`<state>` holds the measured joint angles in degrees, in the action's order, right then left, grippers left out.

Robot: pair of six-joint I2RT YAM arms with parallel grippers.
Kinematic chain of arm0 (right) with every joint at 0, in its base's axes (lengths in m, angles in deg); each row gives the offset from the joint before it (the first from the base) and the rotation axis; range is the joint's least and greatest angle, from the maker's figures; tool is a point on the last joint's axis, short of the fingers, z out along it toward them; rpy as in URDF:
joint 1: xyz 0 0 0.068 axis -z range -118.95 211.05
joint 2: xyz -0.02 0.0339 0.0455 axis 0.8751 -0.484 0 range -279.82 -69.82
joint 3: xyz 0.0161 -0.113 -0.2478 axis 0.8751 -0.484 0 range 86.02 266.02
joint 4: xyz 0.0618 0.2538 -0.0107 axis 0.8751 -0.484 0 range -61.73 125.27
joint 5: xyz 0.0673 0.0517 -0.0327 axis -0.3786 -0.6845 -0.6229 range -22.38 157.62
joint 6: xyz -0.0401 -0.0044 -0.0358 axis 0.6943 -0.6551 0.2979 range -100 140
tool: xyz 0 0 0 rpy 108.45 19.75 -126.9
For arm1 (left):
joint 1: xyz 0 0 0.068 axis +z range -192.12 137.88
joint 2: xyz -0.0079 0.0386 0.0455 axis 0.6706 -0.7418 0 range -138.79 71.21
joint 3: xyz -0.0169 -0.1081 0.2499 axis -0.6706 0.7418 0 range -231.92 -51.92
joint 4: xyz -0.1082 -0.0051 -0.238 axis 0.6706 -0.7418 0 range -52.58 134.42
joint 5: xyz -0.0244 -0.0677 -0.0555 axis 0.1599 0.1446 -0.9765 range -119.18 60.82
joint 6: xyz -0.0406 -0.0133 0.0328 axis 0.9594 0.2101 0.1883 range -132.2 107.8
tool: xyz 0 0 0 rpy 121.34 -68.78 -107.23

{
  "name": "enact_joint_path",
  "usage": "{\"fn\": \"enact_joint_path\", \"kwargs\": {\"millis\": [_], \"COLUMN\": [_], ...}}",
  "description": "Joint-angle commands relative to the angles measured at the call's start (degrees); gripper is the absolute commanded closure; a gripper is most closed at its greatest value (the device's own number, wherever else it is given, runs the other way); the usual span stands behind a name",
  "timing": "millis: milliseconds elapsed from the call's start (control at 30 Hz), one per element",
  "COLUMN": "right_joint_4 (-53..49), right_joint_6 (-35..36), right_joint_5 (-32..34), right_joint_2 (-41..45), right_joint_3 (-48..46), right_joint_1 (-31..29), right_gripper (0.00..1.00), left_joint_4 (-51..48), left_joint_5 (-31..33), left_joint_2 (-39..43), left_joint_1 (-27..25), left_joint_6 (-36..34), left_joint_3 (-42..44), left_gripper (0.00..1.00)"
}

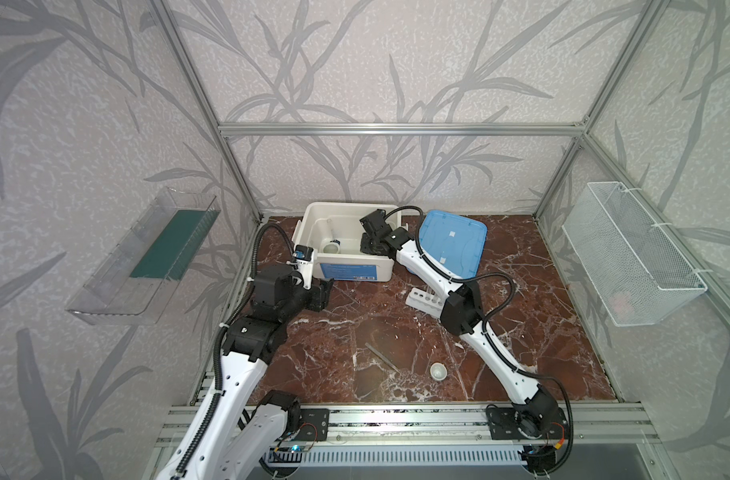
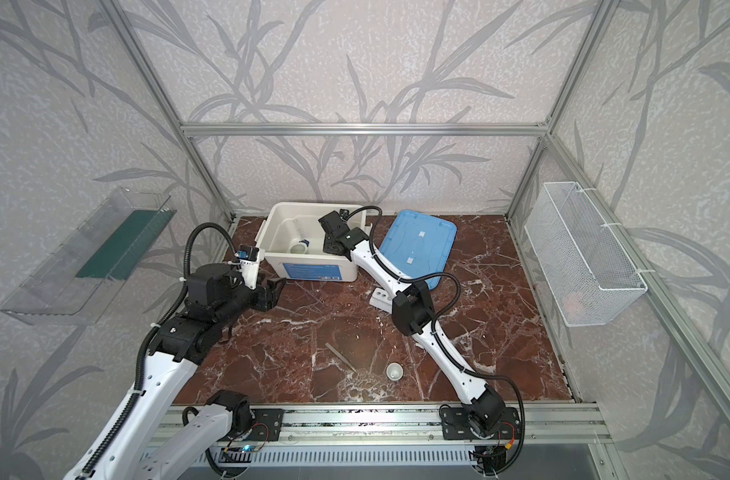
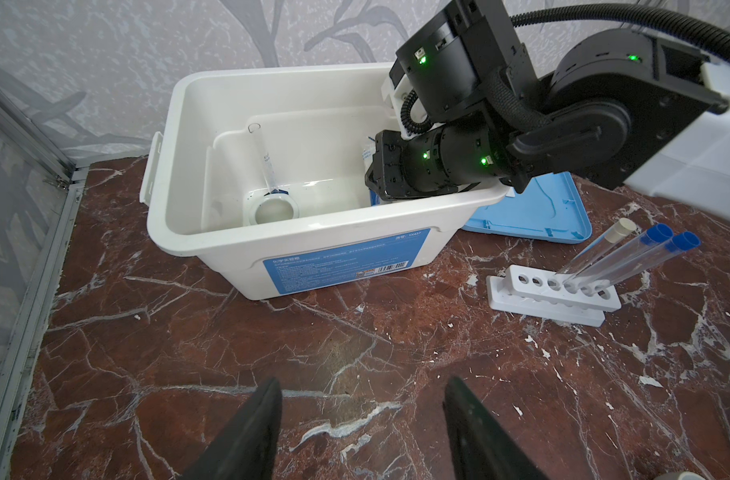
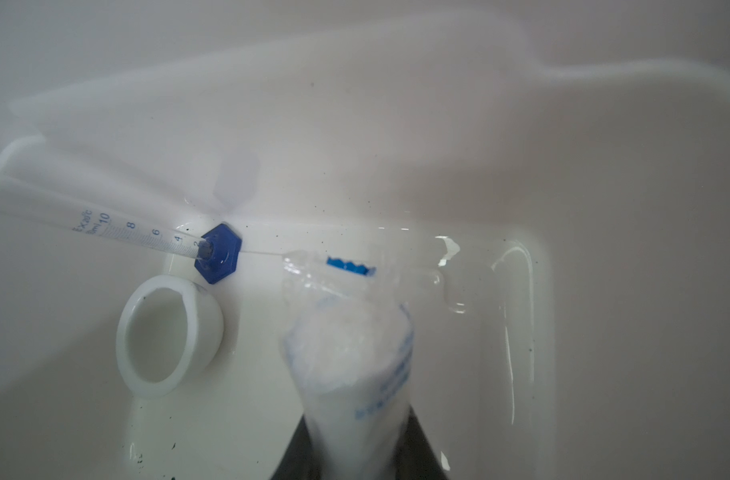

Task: Organize the chemistry lab equipment
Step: 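Lower the bandage roll into the tub and open the right gripper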

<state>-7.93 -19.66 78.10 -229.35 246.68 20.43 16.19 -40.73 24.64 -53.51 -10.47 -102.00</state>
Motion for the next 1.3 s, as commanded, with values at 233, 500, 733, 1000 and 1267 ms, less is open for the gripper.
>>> {"fn": "enact_joint_path", "kwargs": {"millis": [233, 500, 733, 1000, 1267], "right_joint_4": [1.4, 1.8, 2.0, 2.0, 2.1], "right_joint_6": [-0.6, -0.6, 0.3, 2.3, 6.3], "right_joint_5": [0.3, 0.1, 0.2, 0.6, 1.6], "right_joint_2": [-3.1, -3.9, -3.1, -1.1, 3.6], "right_joint_3": [-1.2, -1.4, -1.3, -0.9, -0.3], "right_joint_1": [-0.2, -0.2, -0.1, 0.0, 0.0], "right_gripper": [0.76, 0.73, 0.63, 0.54, 0.43], "left_joint_4": [0.5, 0.5, 0.5, 0.4, 0.4], "left_joint_5": [0.1, 0.3, 0.2, 0.2, 0.1], "left_joint_2": [-0.2, -0.2, -0.2, 0.1, 0.1], "left_joint_1": [0.6, 0.6, 0.6, 0.7, 0.7], "left_joint_6": [0.5, 0.5, 0.5, 0.5, 0.5], "left_joint_3": [0.4, 0.4, 0.4, 0.4, 0.4], "left_gripper": [0.37, 0.37, 0.37, 0.37, 0.37]}}
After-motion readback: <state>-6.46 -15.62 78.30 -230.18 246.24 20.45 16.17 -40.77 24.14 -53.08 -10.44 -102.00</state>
